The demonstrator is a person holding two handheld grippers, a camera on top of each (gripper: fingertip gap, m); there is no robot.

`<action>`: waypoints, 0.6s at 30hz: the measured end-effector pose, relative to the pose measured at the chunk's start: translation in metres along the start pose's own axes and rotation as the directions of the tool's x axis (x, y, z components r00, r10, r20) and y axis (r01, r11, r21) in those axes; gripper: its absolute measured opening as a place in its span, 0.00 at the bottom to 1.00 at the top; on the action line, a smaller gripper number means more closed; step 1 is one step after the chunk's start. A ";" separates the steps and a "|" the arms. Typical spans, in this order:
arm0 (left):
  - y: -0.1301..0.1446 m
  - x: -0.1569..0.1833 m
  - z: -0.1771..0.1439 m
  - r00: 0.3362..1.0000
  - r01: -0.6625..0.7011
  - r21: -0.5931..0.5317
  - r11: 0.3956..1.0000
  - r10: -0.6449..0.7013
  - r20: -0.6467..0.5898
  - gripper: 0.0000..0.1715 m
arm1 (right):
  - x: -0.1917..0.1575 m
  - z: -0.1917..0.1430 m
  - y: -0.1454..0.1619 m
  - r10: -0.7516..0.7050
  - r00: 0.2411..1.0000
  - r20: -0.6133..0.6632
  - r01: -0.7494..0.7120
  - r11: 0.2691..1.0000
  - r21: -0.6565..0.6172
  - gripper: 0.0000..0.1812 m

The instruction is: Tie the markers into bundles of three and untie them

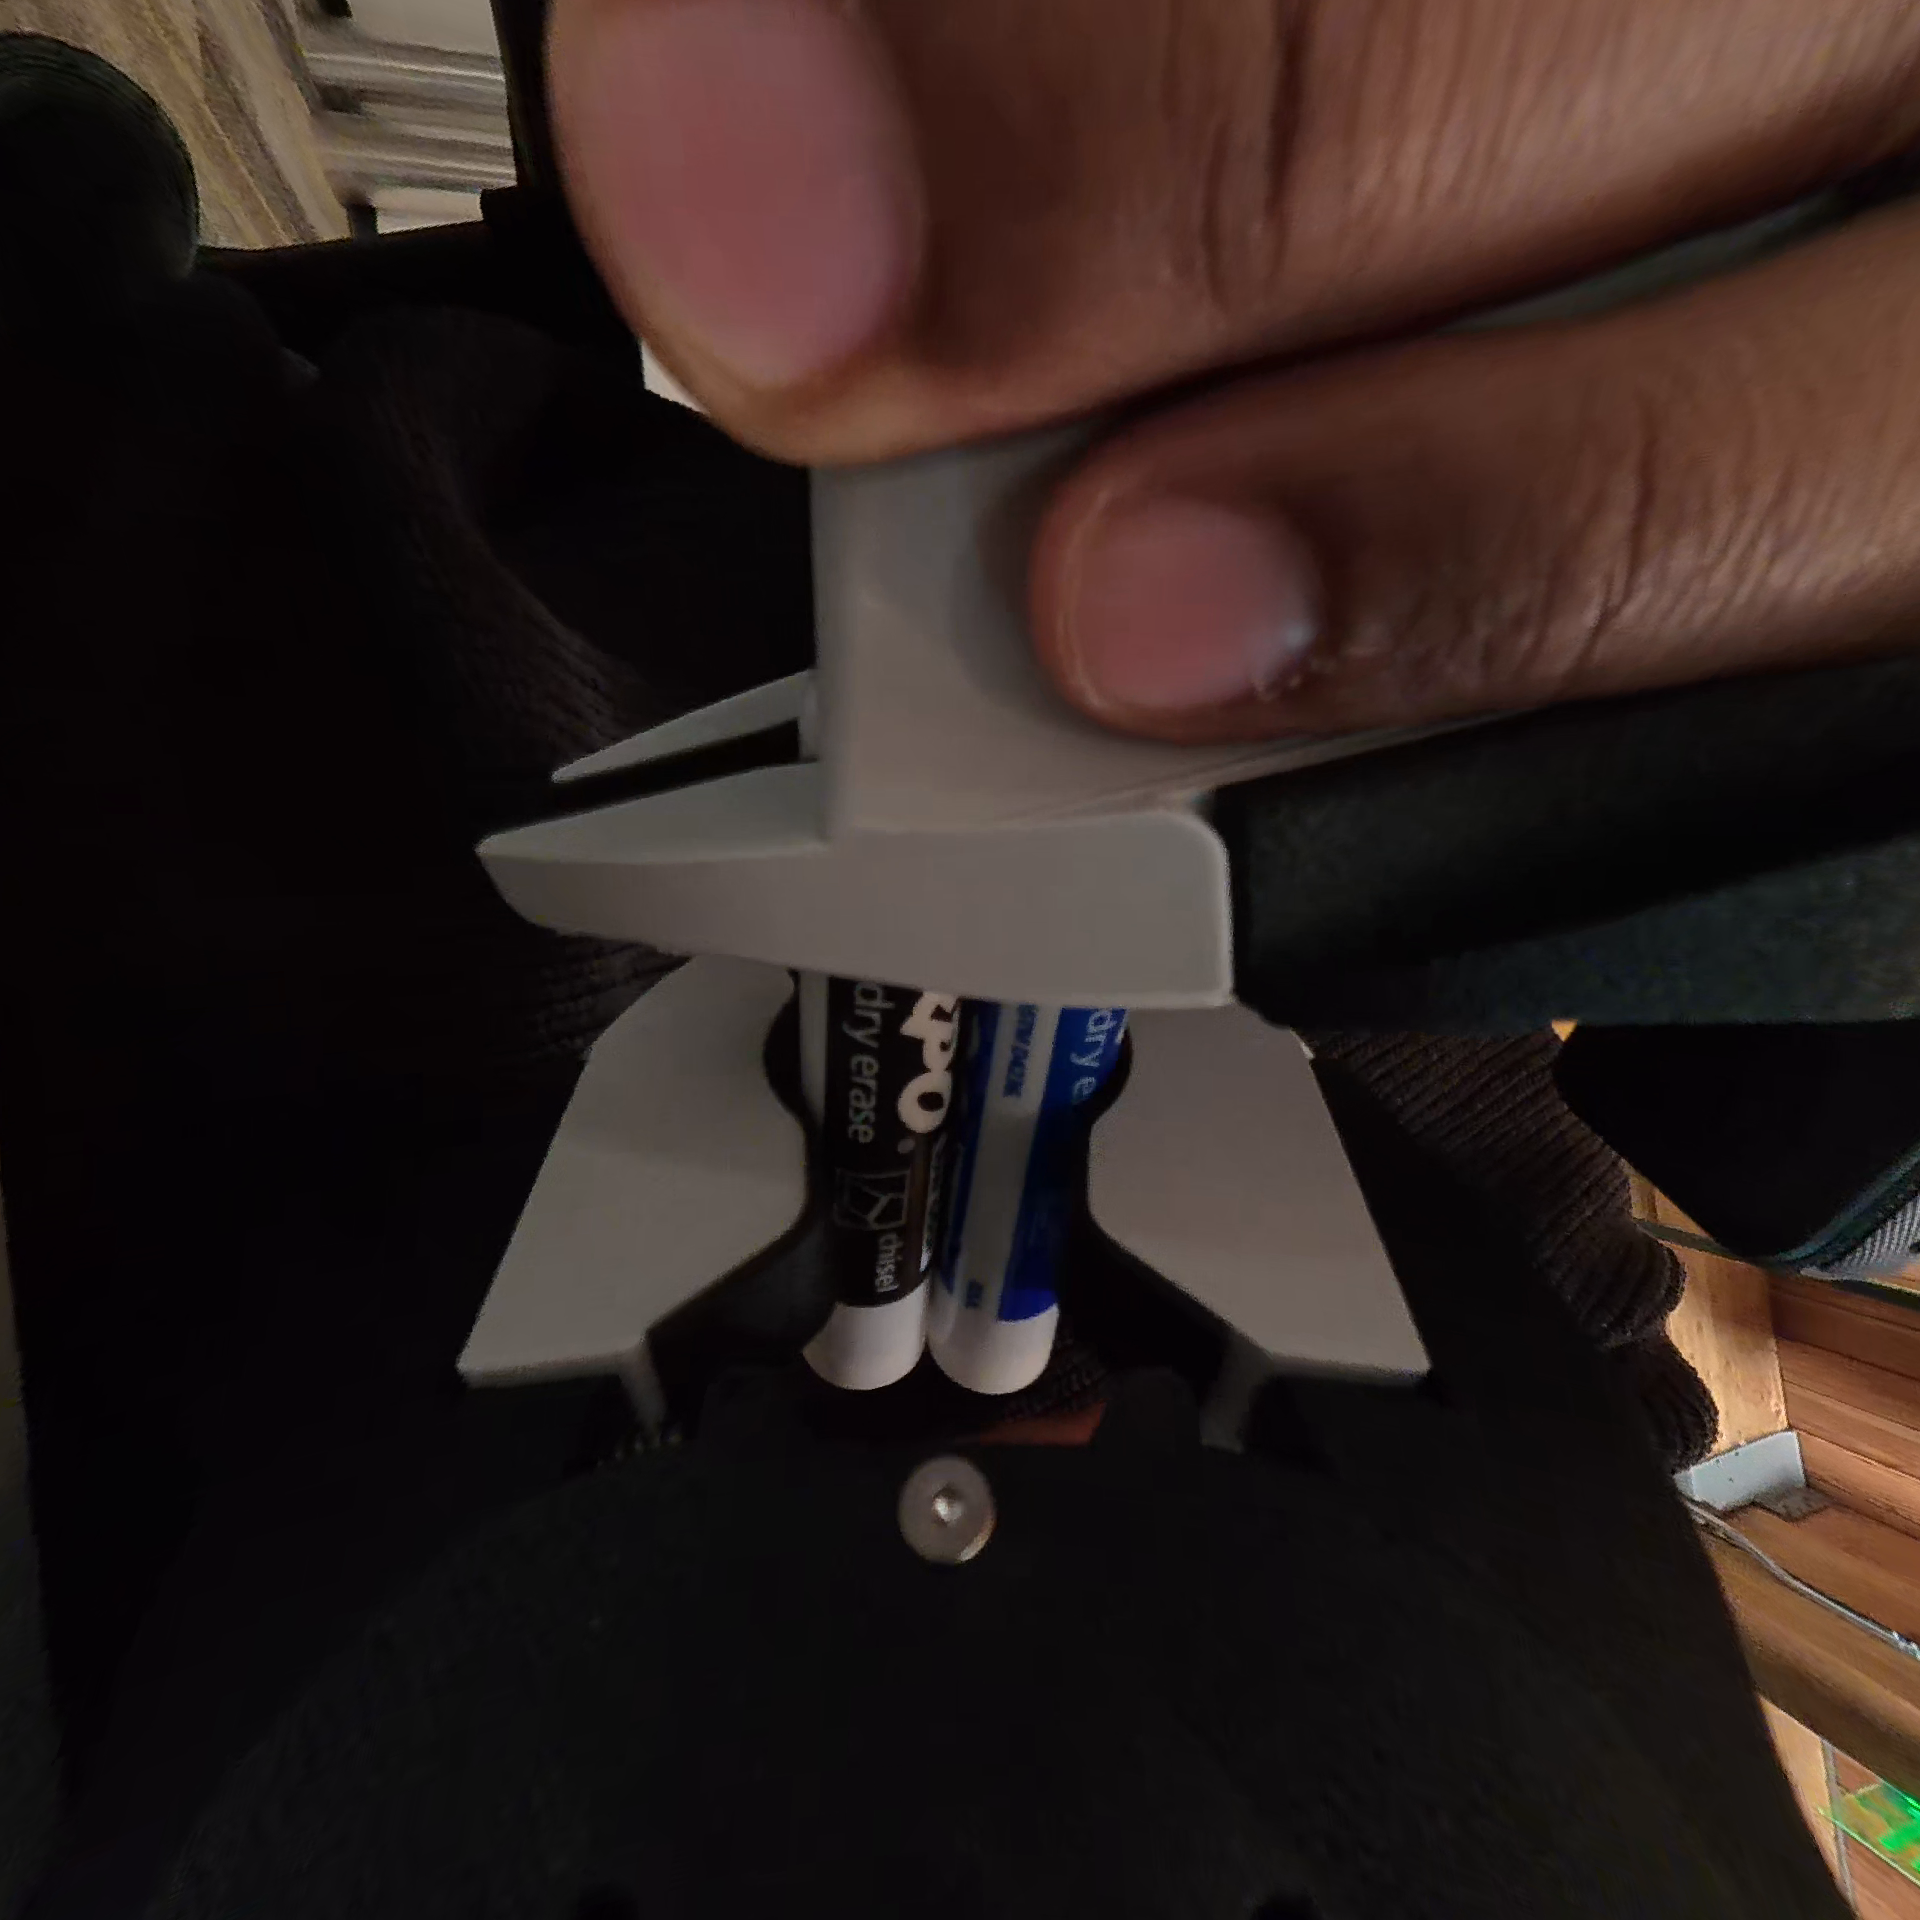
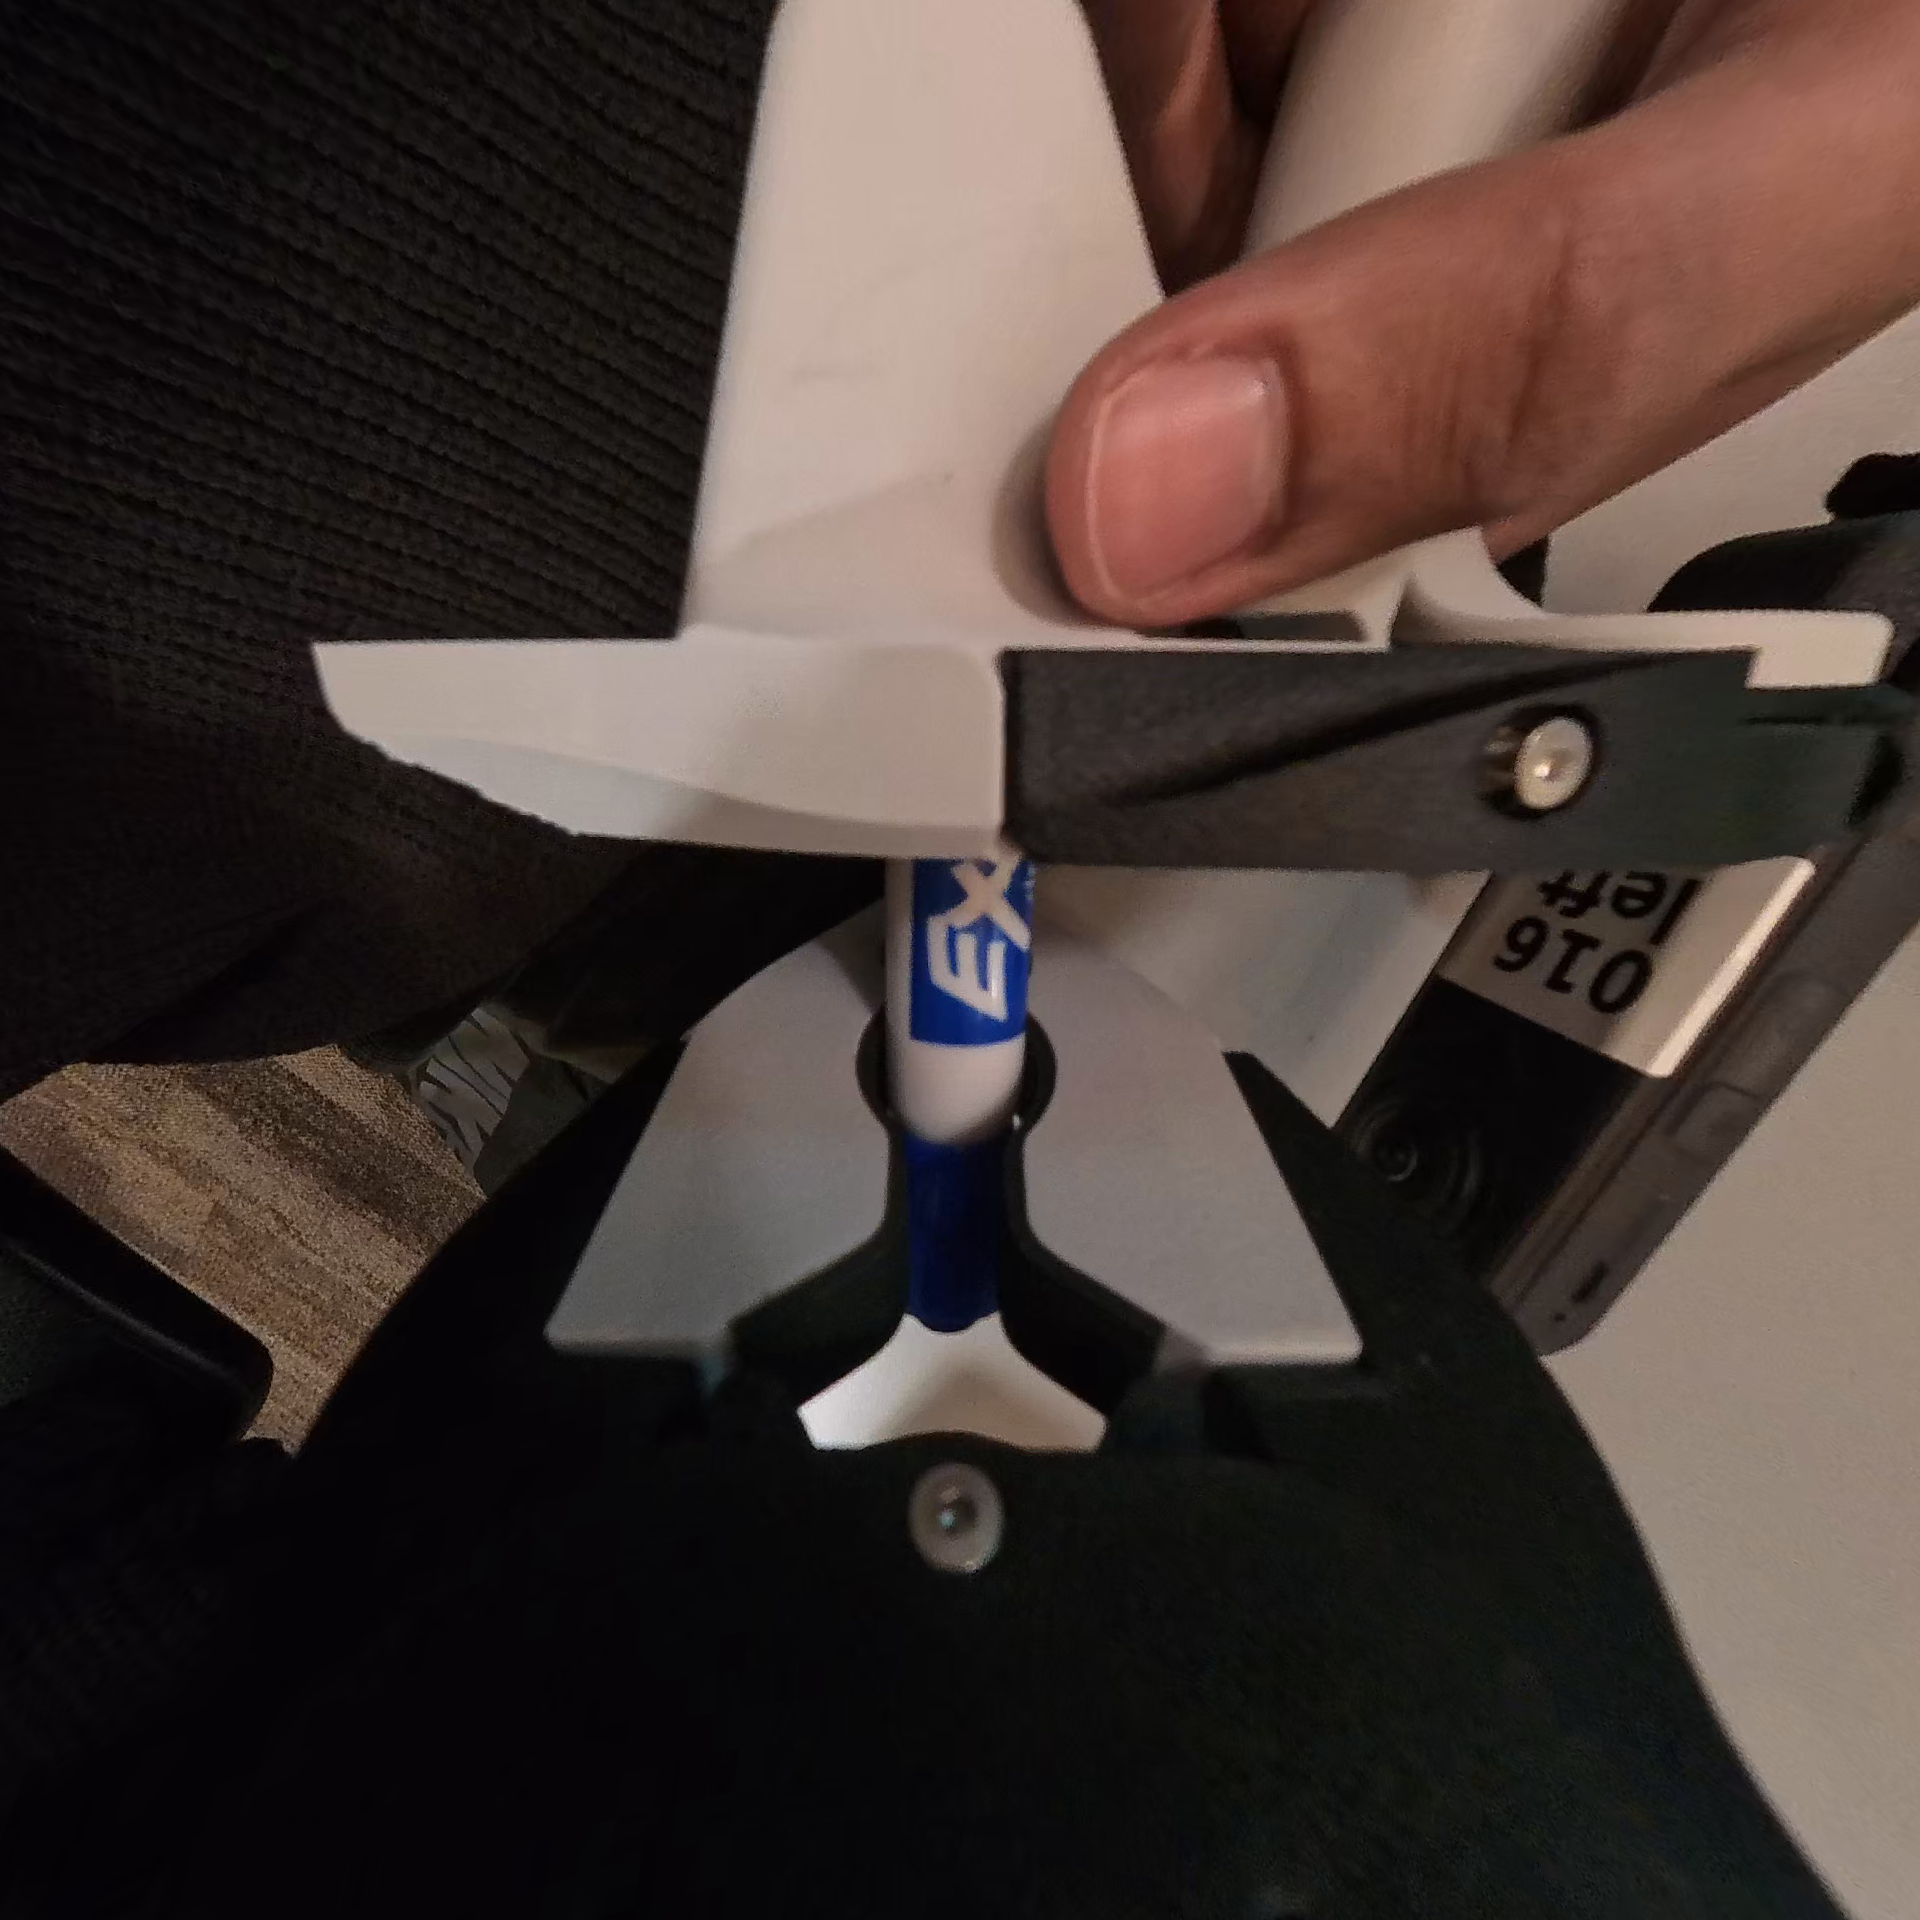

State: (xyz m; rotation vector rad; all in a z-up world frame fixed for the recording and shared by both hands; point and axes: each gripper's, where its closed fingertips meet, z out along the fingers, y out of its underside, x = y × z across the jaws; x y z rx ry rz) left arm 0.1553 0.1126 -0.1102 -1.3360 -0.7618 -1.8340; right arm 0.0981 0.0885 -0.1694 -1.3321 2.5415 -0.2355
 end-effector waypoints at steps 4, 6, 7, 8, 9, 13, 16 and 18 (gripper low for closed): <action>0.000 0.000 0.000 1.000 -0.021 -0.001 1.000 0.021 0.002 0.27 | -0.001 0.000 0.000 -0.003 1.000 0.004 0.003 1.000 0.001 0.08; 0.000 -0.001 0.001 0.999 -0.034 -0.003 0.999 0.034 0.011 0.27 | -0.001 0.001 0.000 -0.006 1.000 0.005 0.006 1.000 -0.003 0.08; 0.000 -0.001 0.001 0.999 -0.036 -0.002 0.999 0.036 0.011 0.27 | -0.001 0.000 0.000 -0.005 1.000 0.004 0.005 1.000 -0.005 0.08; 0.000 -0.001 0.001 0.999 -0.035 0.002 0.999 0.035 0.011 0.26 | -0.001 0.000 0.000 -0.004 1.000 0.003 0.004 1.000 -0.007 0.08; -0.001 -0.001 0.000 0.999 -0.037 0.009 0.999 0.037 0.015 0.26 | -0.001 0.000 0.001 -0.001 1.000 0.001 0.001 1.000 -0.011 0.08; -0.007 -0.004 -0.002 0.998 -0.053 0.047 0.998 0.051 0.045 0.26 | 0.000 0.001 0.004 0.014 1.000 -0.001 -0.014 1.000 -0.016 0.08; -0.009 -0.006 -0.004 0.997 -0.052 0.065 0.997 0.049 0.057 0.26 | 0.000 0.002 0.005 0.022 1.000 0.004 -0.022 1.000 -0.015 0.08; -0.007 -0.007 -0.003 0.997 -0.052 0.053 0.997 0.048 0.064 0.25 | -0.003 0.002 0.005 0.015 1.000 0.017 -0.015 1.000 -0.010 0.08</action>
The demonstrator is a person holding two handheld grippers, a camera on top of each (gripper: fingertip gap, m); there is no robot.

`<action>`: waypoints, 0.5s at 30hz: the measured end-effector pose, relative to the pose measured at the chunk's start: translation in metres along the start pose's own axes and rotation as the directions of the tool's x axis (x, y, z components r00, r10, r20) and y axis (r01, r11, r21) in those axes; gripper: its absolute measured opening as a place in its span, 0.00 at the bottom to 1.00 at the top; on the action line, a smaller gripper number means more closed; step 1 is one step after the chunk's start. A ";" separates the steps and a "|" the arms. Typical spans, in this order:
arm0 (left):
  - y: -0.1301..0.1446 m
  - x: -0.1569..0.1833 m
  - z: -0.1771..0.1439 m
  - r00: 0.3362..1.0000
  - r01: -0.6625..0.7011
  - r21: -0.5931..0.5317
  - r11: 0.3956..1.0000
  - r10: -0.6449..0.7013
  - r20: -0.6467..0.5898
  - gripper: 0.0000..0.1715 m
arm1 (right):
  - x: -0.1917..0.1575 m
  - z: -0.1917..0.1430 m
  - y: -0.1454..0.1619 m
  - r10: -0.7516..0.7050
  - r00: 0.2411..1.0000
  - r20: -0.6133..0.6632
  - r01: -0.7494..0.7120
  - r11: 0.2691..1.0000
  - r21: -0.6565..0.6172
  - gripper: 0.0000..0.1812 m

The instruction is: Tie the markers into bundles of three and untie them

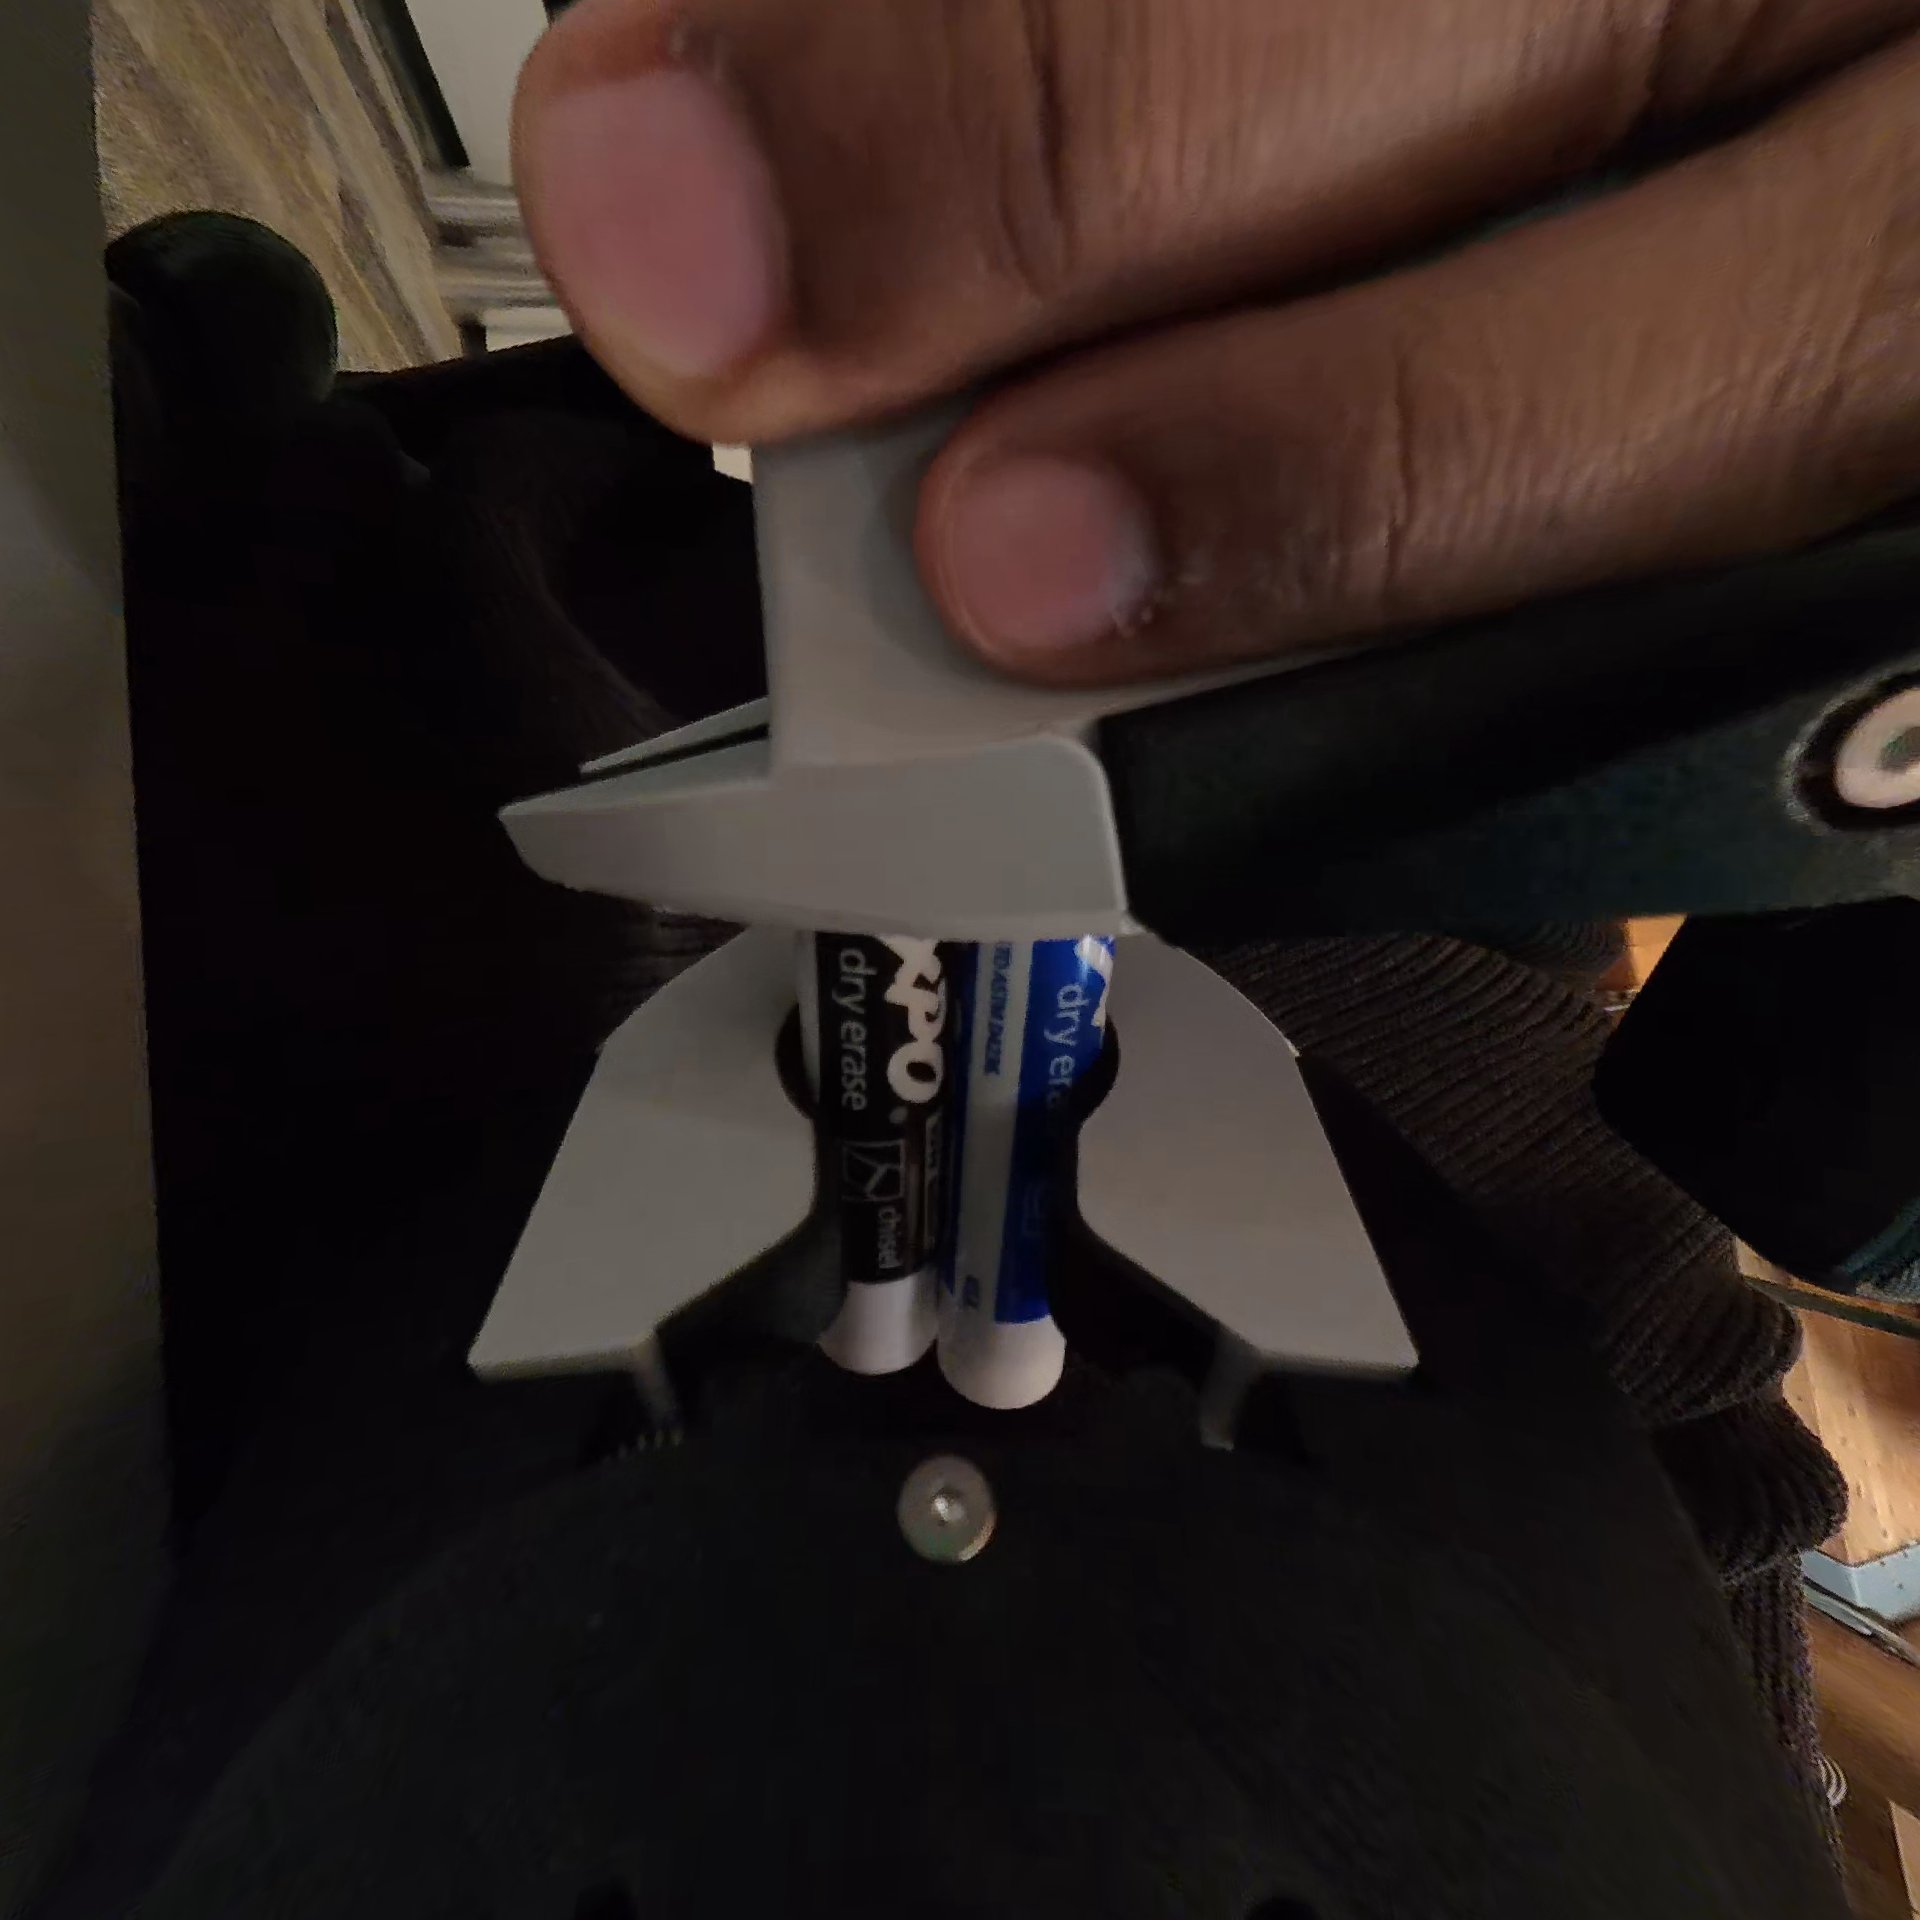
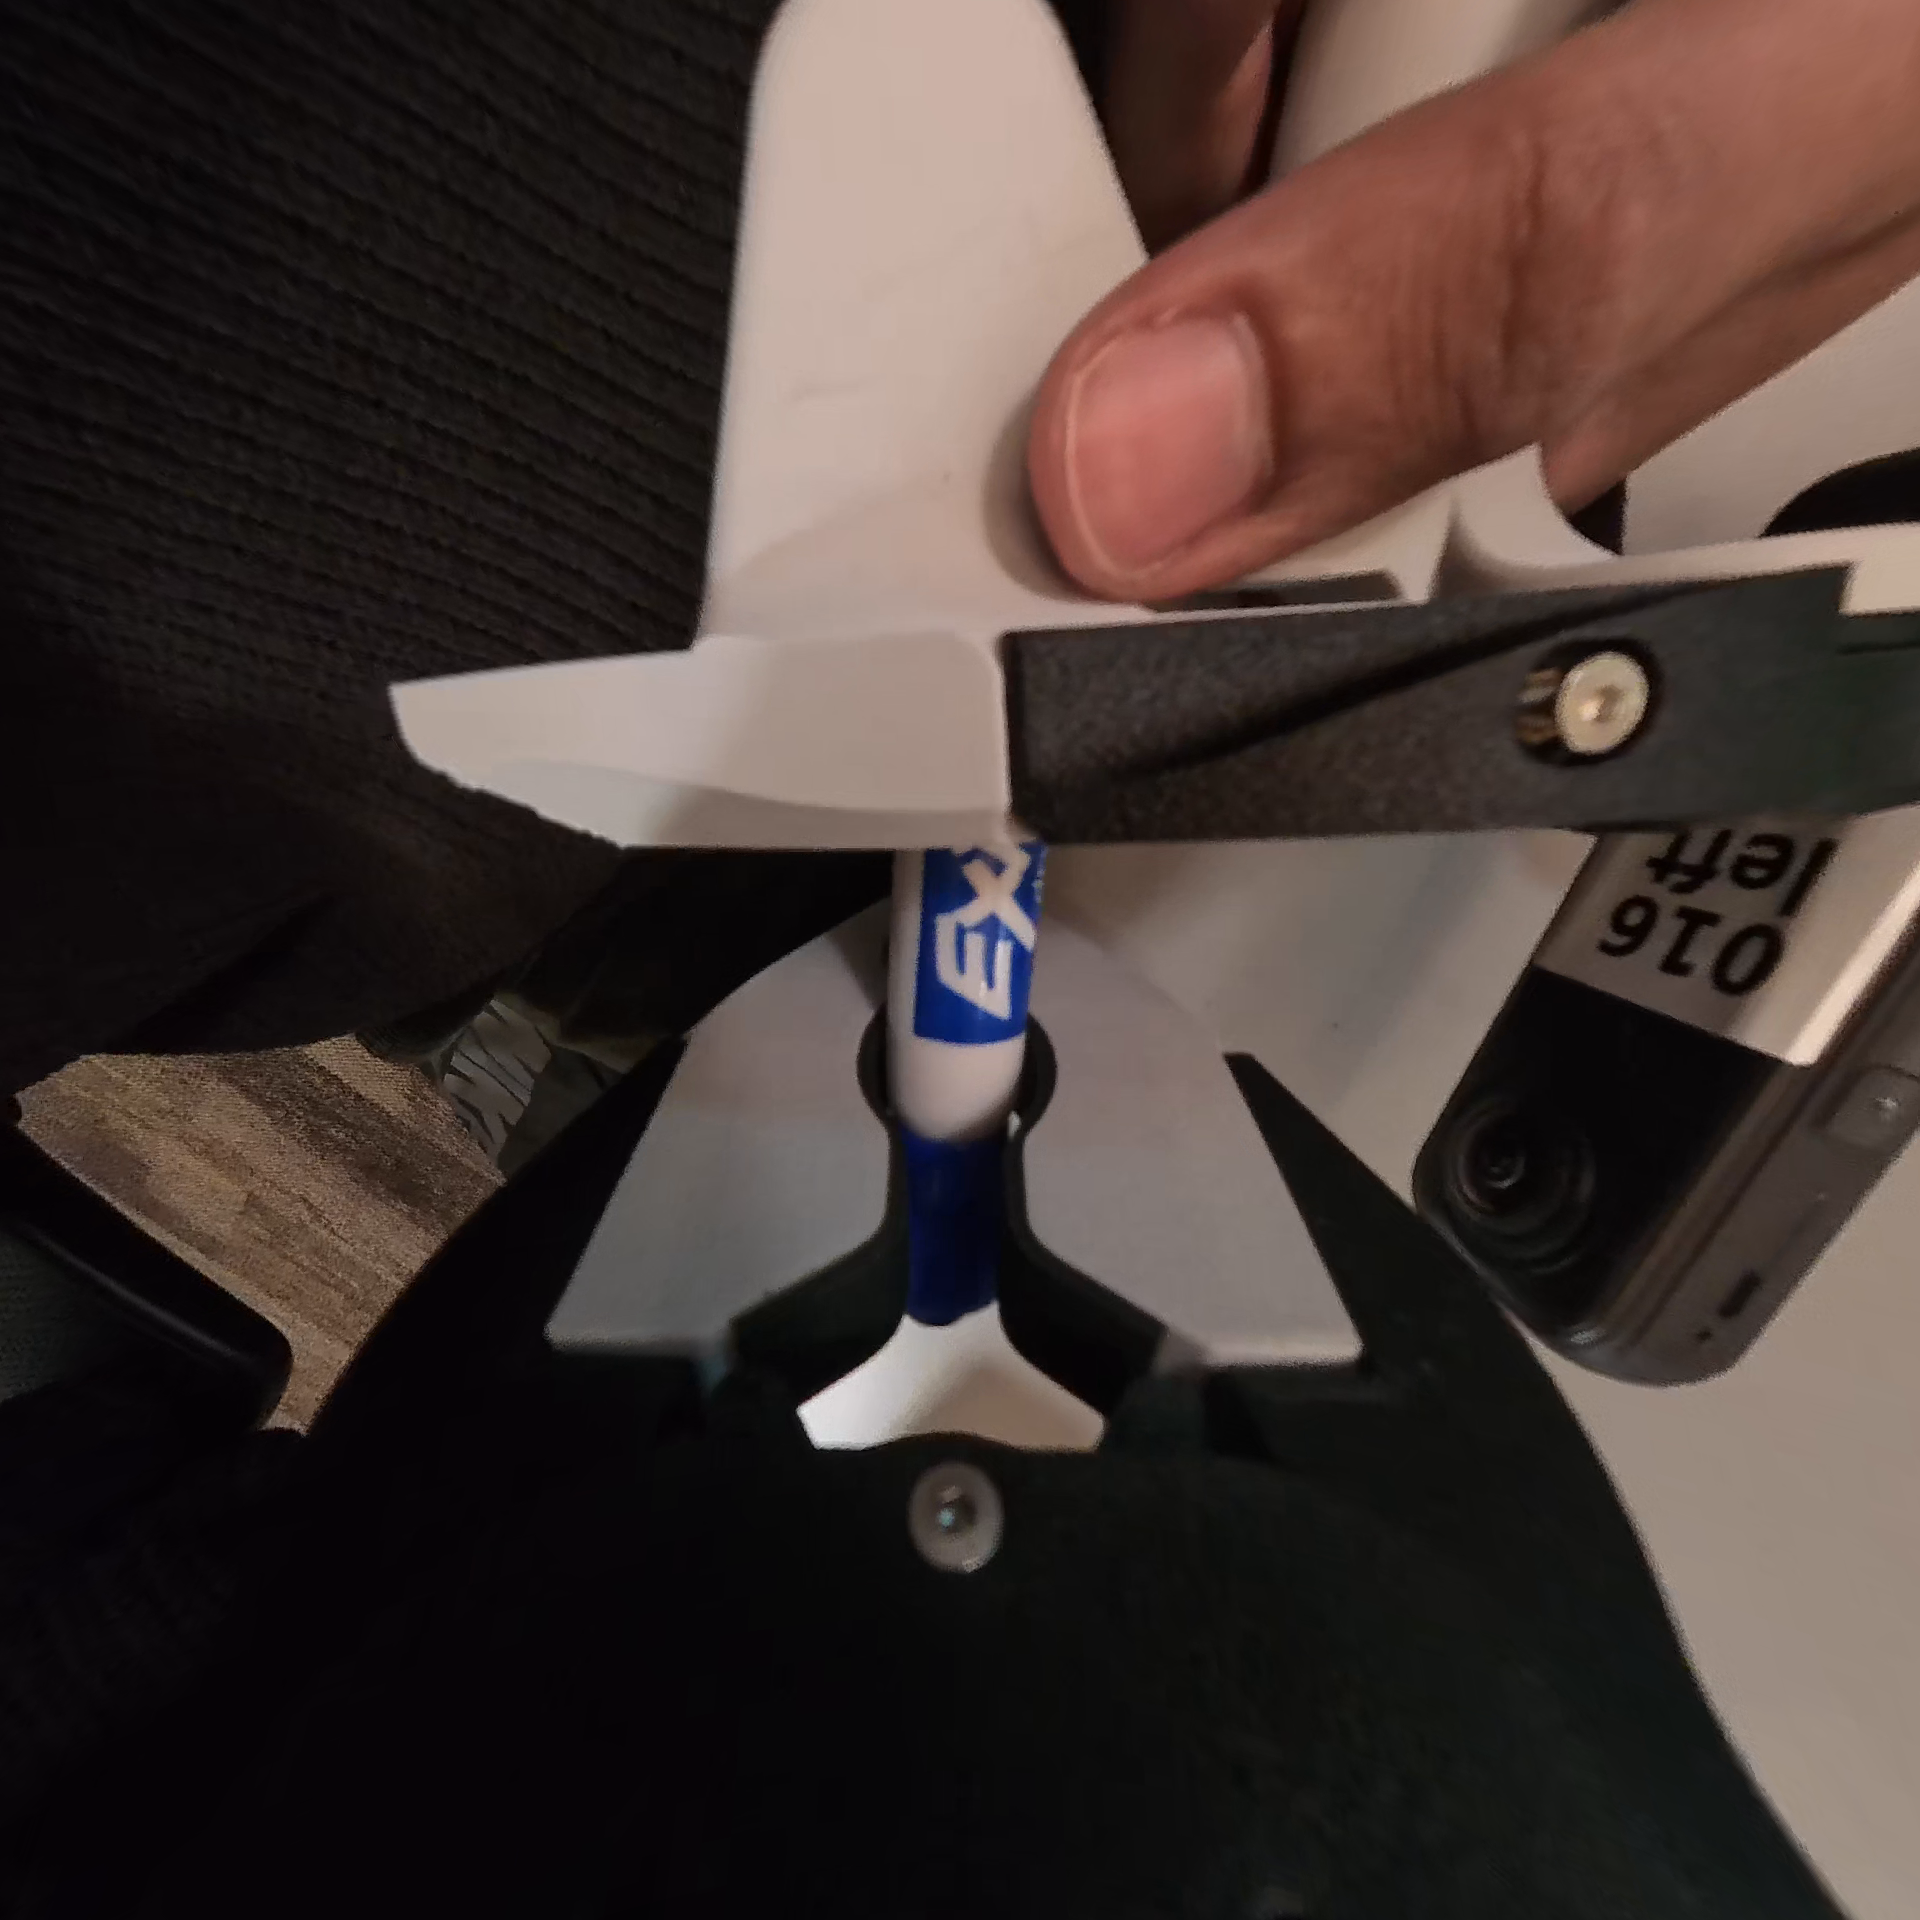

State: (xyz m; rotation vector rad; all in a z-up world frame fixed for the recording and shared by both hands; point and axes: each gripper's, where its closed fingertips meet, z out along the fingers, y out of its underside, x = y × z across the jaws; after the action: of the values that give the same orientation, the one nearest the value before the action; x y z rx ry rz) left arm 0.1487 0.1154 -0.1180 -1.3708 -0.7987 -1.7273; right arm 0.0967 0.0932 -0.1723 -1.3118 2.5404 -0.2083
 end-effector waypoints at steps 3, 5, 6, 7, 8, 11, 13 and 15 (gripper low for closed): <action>0.002 -0.002 0.001 1.000 -0.002 -0.011 1.000 0.002 0.011 0.24 | -0.003 0.001 -0.001 -0.013 1.000 0.007 0.013 1.000 0.002 0.08; 0.002 -0.001 0.002 1.000 -0.001 -0.012 1.000 0.002 0.008 0.24 | -0.003 0.001 -0.001 -0.013 1.000 0.008 0.013 1.000 0.004 0.08; 0.001 -0.002 0.001 1.000 -0.006 -0.008 1.000 0.006 0.012 0.24 | -0.003 0.001 -0.001 -0.011 1.000 0.008 0.011 1.000 0.003 0.08; 0.000 -0.002 0.001 1.000 -0.009 -0.003 1.000 0.009 0.016 0.24 | -0.003 0.001 0.000 -0.011 1.000 0.006 0.011 1.000 0.002 0.08; 0.000 -0.002 0.001 1.000 -0.011 0.001 1.000 0.011 0.019 0.24 | -0.002 0.001 0.000 -0.008 1.000 0.005 0.008 1.000 0.001 0.08; -0.001 -0.003 -0.001 1.000 -0.016 0.006 1.000 0.016 0.024 0.24 | -0.001 0.001 0.001 -0.006 1.000 0.000 0.006 1.000 0.001 0.08; 0.000 -0.004 0.000 0.999 -0.020 0.001 1.000 0.020 0.027 0.24 | -0.001 0.001 0.001 -0.014 1.000 -0.002 0.014 1.000 0.004 0.08; 0.000 -0.005 0.000 0.999 -0.021 -0.001 1.000 0.021 0.036 0.24 | 0.000 0.002 0.000 -0.037 0.999 -0.015 0.037 0.999 0.005 0.08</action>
State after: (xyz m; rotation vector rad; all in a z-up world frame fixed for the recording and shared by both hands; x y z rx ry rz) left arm 0.1494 0.1166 -0.1225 -1.4092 -0.8013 -1.6912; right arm 0.0969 0.0931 -0.1742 -1.3612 2.5279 -0.2332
